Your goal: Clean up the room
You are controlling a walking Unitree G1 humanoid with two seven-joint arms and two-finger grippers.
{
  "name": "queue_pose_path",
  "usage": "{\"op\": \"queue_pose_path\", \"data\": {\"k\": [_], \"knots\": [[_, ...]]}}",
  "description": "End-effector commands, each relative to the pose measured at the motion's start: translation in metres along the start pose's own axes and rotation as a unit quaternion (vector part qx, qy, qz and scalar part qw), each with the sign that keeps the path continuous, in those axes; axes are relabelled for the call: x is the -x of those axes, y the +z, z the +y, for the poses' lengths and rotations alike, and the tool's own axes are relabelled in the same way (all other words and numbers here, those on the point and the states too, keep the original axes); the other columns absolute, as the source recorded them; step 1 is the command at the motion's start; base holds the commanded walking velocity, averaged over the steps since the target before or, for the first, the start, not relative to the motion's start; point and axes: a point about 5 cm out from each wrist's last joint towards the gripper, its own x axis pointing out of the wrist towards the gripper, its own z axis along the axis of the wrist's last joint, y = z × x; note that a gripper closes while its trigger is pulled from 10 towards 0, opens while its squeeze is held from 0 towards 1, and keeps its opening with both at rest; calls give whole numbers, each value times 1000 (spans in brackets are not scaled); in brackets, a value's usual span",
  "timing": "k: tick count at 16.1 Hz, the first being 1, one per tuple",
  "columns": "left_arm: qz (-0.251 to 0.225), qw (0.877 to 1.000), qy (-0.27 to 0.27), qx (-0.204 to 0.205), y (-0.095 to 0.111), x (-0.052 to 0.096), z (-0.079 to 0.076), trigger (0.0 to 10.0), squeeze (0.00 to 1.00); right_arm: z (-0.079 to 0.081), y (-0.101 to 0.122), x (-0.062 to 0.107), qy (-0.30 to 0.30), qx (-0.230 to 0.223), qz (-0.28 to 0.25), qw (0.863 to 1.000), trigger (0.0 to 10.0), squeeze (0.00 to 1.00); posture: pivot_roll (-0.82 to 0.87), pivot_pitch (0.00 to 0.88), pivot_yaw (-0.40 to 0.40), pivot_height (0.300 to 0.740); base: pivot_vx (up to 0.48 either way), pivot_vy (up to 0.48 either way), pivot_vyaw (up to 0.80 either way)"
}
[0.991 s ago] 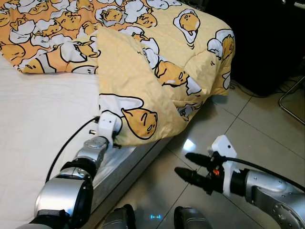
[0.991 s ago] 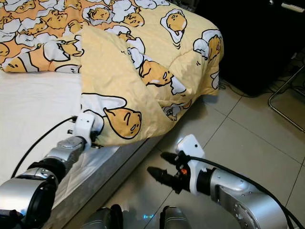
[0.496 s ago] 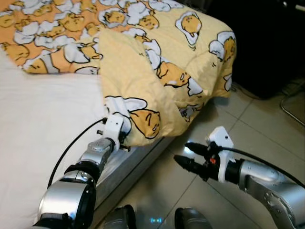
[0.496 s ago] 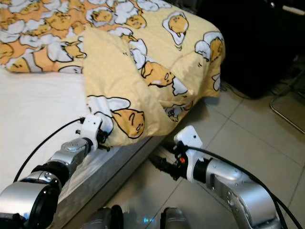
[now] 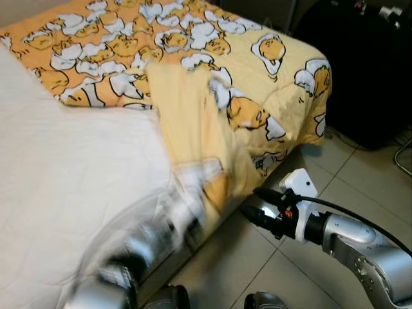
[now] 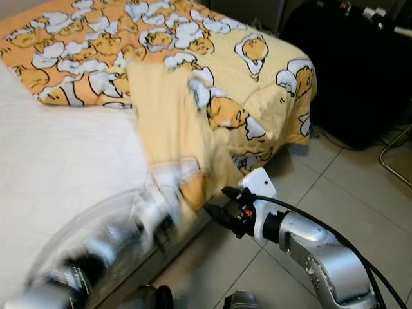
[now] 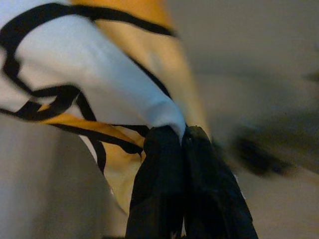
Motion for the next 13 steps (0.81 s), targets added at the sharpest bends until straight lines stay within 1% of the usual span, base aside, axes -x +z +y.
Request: {"op": "queue_pose_path", "data": {"k": [1,2,3,4,5,6,7,9,12,13], "knots": [[28,998,-61,-9,-12,-7,-23,0,0,-2,0,-1,-8,5,2,1000,10000,0,-213,83,68,740,0,0,0],[29,997,-75,-8,-13,-9,-29,0,0,-2,0,-1,-7,6,2,1000,10000,0,-213,83,68,740,0,0,0],[15,991,-131,5,-10,-13,-49,0,0,0,0,-2,-2,8,2,1000,10000,0,-212,82,59,740,0,0,0],[4,983,-181,-20,-5,-15,-65,0,0,0,0,-2,3,12,6,1000,10000,0,-210,83,56,740,0,0,0],[4,986,-161,-37,-2,-16,-64,0,0,0,-1,-2,5,13,8,1000,10000,0,-210,83,54,740,0,0,0],[-11,991,-128,-32,6,-18,-58,10000,0,0,-1,-3,7,15,10,1000,10000,0,-212,80,50,740,0,0,0],[-12,993,-113,-26,10,-19,-53,10000,1000,1,-1,-3,8,16,10,1000,10000,0,-208,78,48,740,0,0,0],[-26,994,-101,-33,16,-15,-48,10000,1000,1,-2,-4,13,16,12,1000,10000,0,-201,72,49,740,0,0,0],[-13,993,-116,-32,7,-8,-49,10000,1000,1,-3,-6,16,19,12,1000,10000,0,-200,66,54,740,0,0,0],[-13,993,-113,-32,6,-7,-48,10000,1000,1,-3,-6,16,19,11,1000,10000,0,-203,67,57,740,0,0,0]]}}
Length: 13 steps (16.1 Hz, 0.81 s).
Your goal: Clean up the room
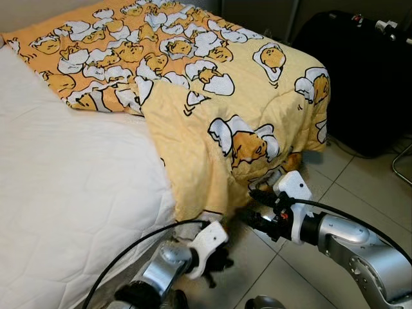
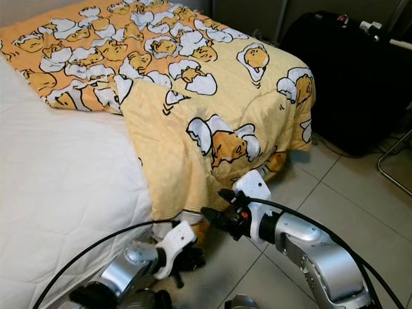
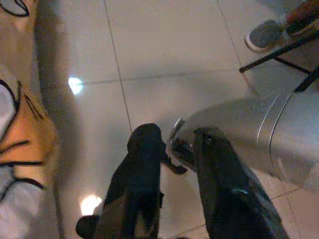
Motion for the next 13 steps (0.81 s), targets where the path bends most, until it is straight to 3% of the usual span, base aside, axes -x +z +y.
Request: {"op": "queue_pose_path", "data": {"k": [1,2,4,6,7,10,13], "knots": [[-17,1000,25,5,3,5,8,10000,1000,-1,0,0,-2,3,-3,1000,10000,0,-205,68,58,740,0,0,0],[-53,996,71,23,13,11,22,10000,1000,-1,1,0,-4,1,-6,1000,10000,0,-208,70,60,740,0,0,0],[-121,973,183,66,34,30,58,10000,1000,-1,1,1,-10,-1,-10,1000,10000,0,-214,78,63,740,0,0,0],[-147,954,246,86,48,48,85,10000,1000,-1,2,2,-17,-4,-16,1000,10000,0,-220,87,63,740,0,0,0],[-136,945,281,95,51,58,100,10000,1000,-1,4,1,-20,-3,-19,1000,10000,0,-232,97,66,740,0,0,0],[-126,928,325,133,53,67,115,10000,1000,-1,9,1,-37,2,-29,999,10000,0,-270,134,67,740,0,0,0],[-110,918,354,142,53,71,121,10000,1000,-3,16,2,-63,4,-42,997,10000,0,-297,169,68,740,0,0,0]]}}
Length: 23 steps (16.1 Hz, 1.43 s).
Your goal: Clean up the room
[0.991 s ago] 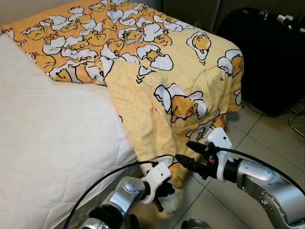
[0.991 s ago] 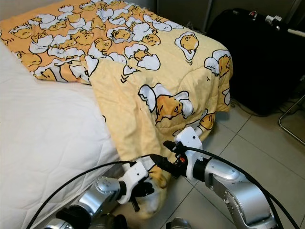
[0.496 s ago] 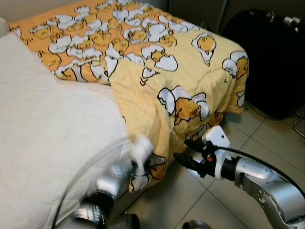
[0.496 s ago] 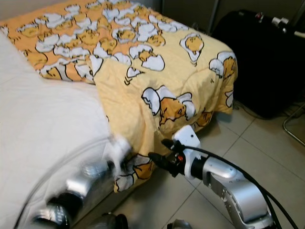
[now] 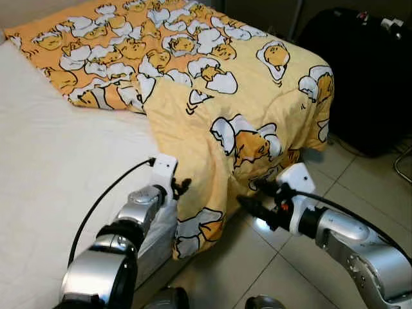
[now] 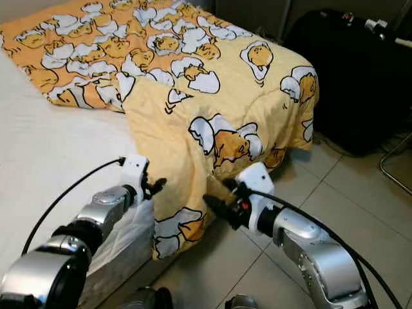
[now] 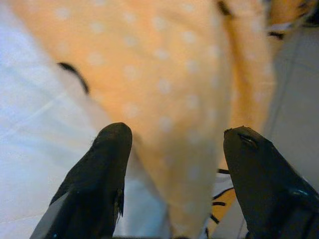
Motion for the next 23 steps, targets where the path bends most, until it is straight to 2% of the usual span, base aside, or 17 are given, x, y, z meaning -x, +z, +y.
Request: {"op": "queue_pose_path", "data": {"k": [1,3,6,7,8,10,11,12,14,16,23], "knots": [[6,999,27,19,0,0,5,10000,1000,2,7,4,-14,5,-10,1000,10000,0,-323,212,67,740,0,0,0],[9,996,62,55,0,0,11,10000,1000,11,8,11,-21,-4,-14,1000,10000,0,-348,262,62,740,0,0,0],[19,994,58,94,-6,-1,5,10000,1000,23,4,20,-31,-20,-11,999,10000,0,-366,296,58,740,0,0,0],[24,993,60,96,-9,-1,4,10000,745,24,3,21,-33,-22,-10,999,10000,0,-369,301,56,740,0,0,0],[43,993,77,83,-18,1,4,10000,0,30,1,26,-35,-27,-8,999,10000,0,-371,304,56,740,0,0,0],[44,990,89,96,-22,1,5,10000,0,33,2,26,-35,-31,-7,999,10000,0,-366,303,56,740,0,0,0],[36,989,89,113,-21,1,5,1804,0,32,3,26,-36,-34,-8,999,10000,0,-359,300,58,740,0,0,0],[21,989,79,126,-16,1,5,0,0,31,3,24,-37,-35,-9,999,10000,0,-352,293,59,740,0,0,0],[-2,988,52,144,-10,0,2,0,0,28,4,22,-39,-37,-12,998,10000,0,-340,275,58,740,0,0,0],[-2,990,29,139,-11,-1,-1,0,0,27,2,20,-38,-38,-12,998,10000,0,-329,261,58,740,0,0,0],[-11,987,13,158,-8,0,0,0,0,22,6,18,-34,-37,-21,999,10000,0,-334,255,63,740,0,0,0]]}}
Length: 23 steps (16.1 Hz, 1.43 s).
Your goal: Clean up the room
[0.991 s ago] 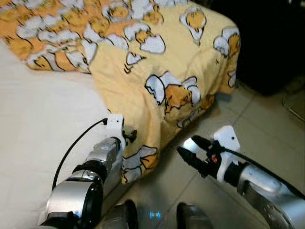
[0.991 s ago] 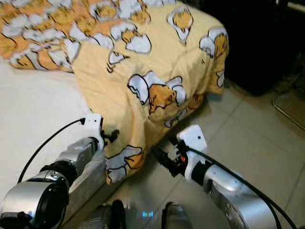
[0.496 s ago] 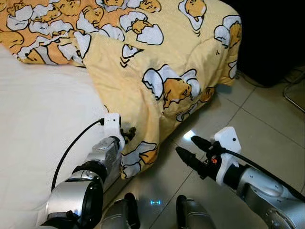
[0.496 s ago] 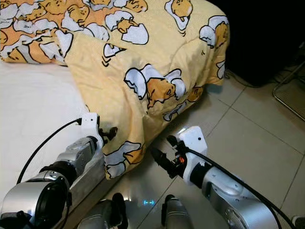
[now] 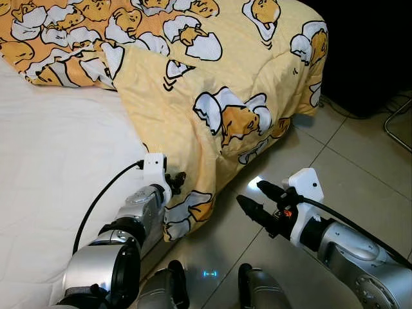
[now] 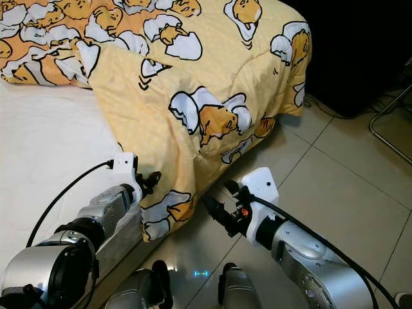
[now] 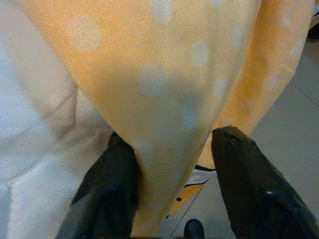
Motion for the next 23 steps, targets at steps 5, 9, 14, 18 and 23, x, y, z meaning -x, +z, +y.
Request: {"op": "queue_pose_path", "data": {"k": [5,9,14,18,23], "knots": [[11,1000,-5,14,-6,2,3,0,0,-3,1,-2,2,-2,-3,1000,10000,0,-329,244,63,740,0,0,0],[9,1000,-1,8,-5,2,5,0,0,-5,2,-6,6,3,-4,1000,10000,0,-332,243,72,740,0,0,0],[7,1000,-4,-16,-6,2,3,0,0,-8,3,-7,7,9,-6,1000,10000,0,-316,229,78,740,0,0,0],[40,987,-66,-139,-21,2,-11,0,0,-9,2,-11,12,10,-9,1000,10000,0,-280,205,81,740,0,0,0],[148,925,-212,-278,-103,22,-47,0,0,-8,1,-14,18,12,-15,1000,10000,0,-266,177,93,740,0,0,0]]}}
